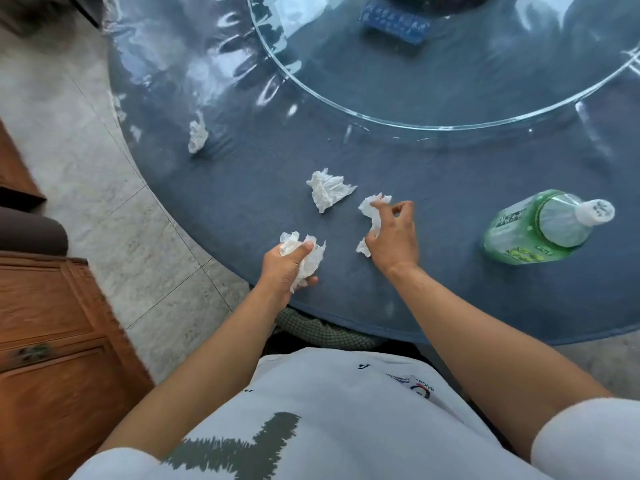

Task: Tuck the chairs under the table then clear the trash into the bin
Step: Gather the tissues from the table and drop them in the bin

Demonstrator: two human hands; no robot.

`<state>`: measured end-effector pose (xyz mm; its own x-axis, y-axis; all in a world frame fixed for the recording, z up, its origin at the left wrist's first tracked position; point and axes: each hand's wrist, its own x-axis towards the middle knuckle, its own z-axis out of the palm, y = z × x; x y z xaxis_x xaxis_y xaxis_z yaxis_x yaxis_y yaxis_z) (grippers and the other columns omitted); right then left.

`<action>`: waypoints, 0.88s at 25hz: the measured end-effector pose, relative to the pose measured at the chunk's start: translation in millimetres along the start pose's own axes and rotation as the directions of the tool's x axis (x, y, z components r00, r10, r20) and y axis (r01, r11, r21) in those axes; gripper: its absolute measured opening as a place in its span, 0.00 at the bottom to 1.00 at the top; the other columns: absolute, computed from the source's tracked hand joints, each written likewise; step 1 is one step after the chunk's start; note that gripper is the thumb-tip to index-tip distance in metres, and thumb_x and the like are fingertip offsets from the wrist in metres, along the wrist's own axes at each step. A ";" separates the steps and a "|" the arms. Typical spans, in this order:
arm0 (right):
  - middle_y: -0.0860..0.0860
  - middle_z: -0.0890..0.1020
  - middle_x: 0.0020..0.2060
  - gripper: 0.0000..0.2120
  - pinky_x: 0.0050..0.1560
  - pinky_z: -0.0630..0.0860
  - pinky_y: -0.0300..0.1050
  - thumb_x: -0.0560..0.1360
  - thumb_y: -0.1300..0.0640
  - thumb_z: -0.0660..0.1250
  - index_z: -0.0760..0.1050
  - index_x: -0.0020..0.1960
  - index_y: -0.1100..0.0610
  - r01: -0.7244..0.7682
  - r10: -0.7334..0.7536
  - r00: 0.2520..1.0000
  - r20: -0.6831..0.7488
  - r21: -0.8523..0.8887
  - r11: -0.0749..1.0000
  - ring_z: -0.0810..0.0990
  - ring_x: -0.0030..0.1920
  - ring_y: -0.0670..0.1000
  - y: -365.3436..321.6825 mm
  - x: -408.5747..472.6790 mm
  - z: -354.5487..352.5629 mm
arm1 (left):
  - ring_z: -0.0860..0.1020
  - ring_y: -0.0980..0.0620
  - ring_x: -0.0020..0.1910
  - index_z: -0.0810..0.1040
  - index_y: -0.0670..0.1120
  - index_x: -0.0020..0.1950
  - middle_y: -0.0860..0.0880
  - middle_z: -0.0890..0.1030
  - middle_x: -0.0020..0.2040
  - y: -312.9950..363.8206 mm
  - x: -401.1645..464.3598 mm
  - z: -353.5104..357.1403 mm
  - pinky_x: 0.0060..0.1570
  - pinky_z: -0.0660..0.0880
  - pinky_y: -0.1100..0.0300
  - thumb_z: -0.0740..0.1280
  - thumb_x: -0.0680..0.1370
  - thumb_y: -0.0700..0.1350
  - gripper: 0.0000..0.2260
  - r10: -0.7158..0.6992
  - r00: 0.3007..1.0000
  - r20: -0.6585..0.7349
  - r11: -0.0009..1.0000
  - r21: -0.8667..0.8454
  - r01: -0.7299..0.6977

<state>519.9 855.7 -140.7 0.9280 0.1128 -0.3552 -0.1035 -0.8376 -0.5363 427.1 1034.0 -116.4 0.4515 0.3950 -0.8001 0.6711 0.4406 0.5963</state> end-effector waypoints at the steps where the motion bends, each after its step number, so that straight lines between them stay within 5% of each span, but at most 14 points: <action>1: 0.54 0.68 0.62 0.20 0.53 0.79 0.52 0.77 0.62 0.66 0.75 0.68 0.51 -0.010 0.011 0.999 0.042 -0.022 1.000 0.76 0.53 0.57 2.9 4.8 4.5 | 0.83 0.48 0.40 0.80 0.46 0.54 0.44 0.85 0.49 2.7 5.3 -1.5 0.34 0.84 0.51 0.77 0.75 0.46 0.12 -0.001 1.000 -0.003 1.000 0.013 0.001; 7: 0.50 0.77 0.48 0.09 0.50 0.73 0.45 0.75 0.62 0.68 0.79 0.55 0.56 -0.071 0.099 0.988 -0.121 0.219 0.973 0.77 0.48 0.52 -24.0 11.4 26.8 | 0.83 0.45 0.42 0.79 0.47 0.51 0.42 0.84 0.50 31.8 50.2 -23.4 0.37 0.83 0.52 0.76 0.76 0.47 0.09 0.035 0.998 0.050 0.994 0.105 -0.040; 12: 0.50 0.77 0.50 0.15 0.46 0.72 0.44 0.73 0.62 0.67 0.76 0.59 0.53 -0.064 0.154 0.937 -0.315 0.278 0.958 0.75 0.44 0.49 -83.6 26.5 50.1 | 0.82 0.47 0.38 0.80 0.46 0.51 0.45 0.84 0.45 75.2 95.3 -60.6 0.35 0.81 0.54 0.75 0.77 0.46 0.08 0.034 0.980 0.196 0.981 0.181 -0.071; 16: 0.56 0.74 0.61 0.22 0.54 0.74 0.48 0.75 0.59 0.66 0.74 0.69 0.50 -0.212 0.236 0.962 -0.136 0.169 0.963 0.76 0.52 0.57 -116.5 48.0 76.6 | 0.81 0.52 0.32 0.80 0.45 0.54 0.48 0.83 0.41 99.6 117.9 -100.7 0.34 0.80 0.54 0.74 0.77 0.45 0.08 0.036 0.971 0.238 0.973 0.214 -0.089; 22: 0.59 0.79 0.59 0.12 0.53 0.72 0.46 0.76 0.56 0.69 0.80 0.60 0.55 -0.372 0.379 0.921 -0.090 0.087 0.924 0.79 0.58 0.61 -138.5 38.9 92.9 | 0.81 0.46 0.36 0.79 0.48 0.48 0.45 0.83 0.45 115.8 129.5 -141.6 0.48 0.81 0.41 0.76 0.76 0.47 0.07 0.010 0.978 0.207 0.975 0.215 -0.055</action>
<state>537.0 1025.7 -151.4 0.8477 -0.2612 -0.4617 -0.4715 -0.7698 -0.4303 480.0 1250.3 -141.6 0.5700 0.2238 -0.7906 0.7560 0.2341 0.6113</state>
